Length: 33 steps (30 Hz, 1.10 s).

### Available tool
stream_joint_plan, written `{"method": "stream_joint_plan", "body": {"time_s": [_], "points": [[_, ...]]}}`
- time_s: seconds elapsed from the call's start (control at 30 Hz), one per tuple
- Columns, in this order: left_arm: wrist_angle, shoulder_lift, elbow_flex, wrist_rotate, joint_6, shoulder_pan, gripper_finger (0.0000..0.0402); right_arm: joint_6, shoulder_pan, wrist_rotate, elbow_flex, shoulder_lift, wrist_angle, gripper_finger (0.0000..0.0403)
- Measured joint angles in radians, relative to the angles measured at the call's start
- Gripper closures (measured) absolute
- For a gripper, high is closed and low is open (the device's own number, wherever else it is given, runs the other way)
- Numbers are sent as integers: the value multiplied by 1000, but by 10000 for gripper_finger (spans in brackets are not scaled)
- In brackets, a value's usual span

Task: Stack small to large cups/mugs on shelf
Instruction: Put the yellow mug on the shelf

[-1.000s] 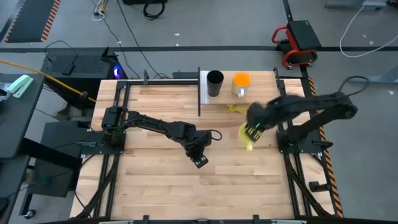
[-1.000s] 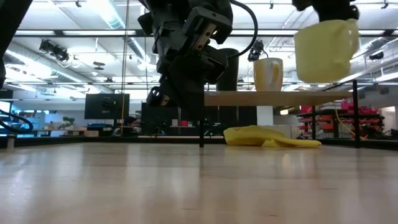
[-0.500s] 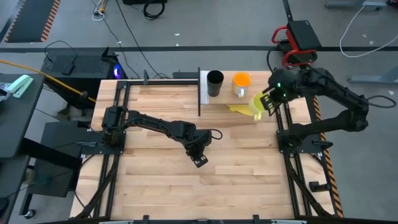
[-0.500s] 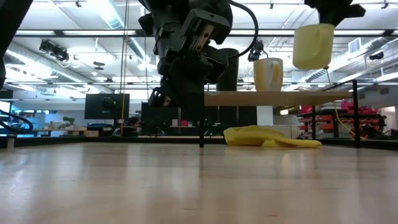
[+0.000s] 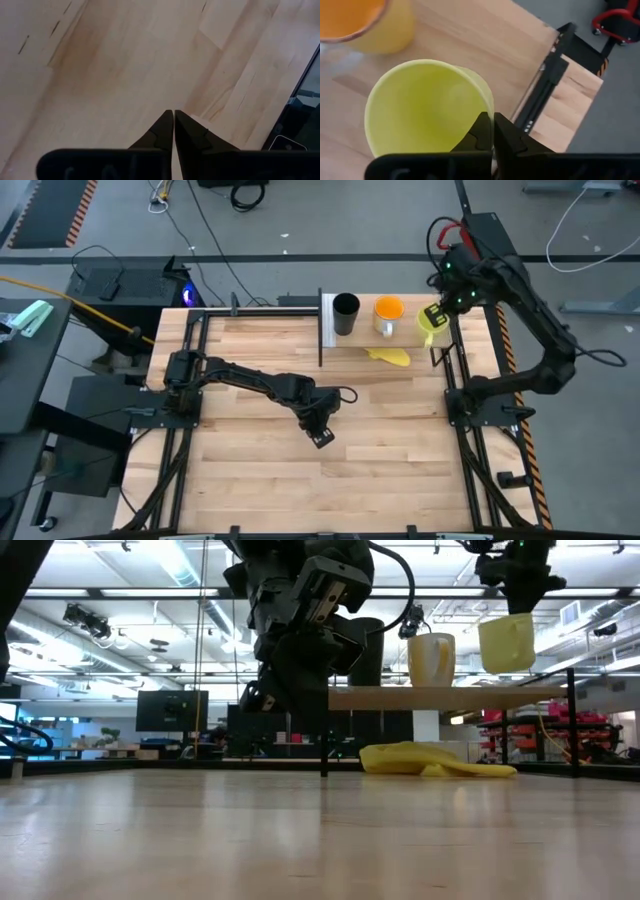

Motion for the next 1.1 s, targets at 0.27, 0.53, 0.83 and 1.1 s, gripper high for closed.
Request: {"method": "stream_joint_plan", "body": {"time_s": [0.27,0.53,0.83,1.1], "points": [[2,0,0,-22,1,5,389,-170,-107,-101,24,26,1,399],[3,0,0,-23,3,24,383,-179,-107,-162,24,40,5,399],[3,0,0,-23,14,23,390,-140,-116,-174,-16,45,63,400],[3,0,0,-23,19,24,378,-140,-115,-175,-47,45,111,400]]}}
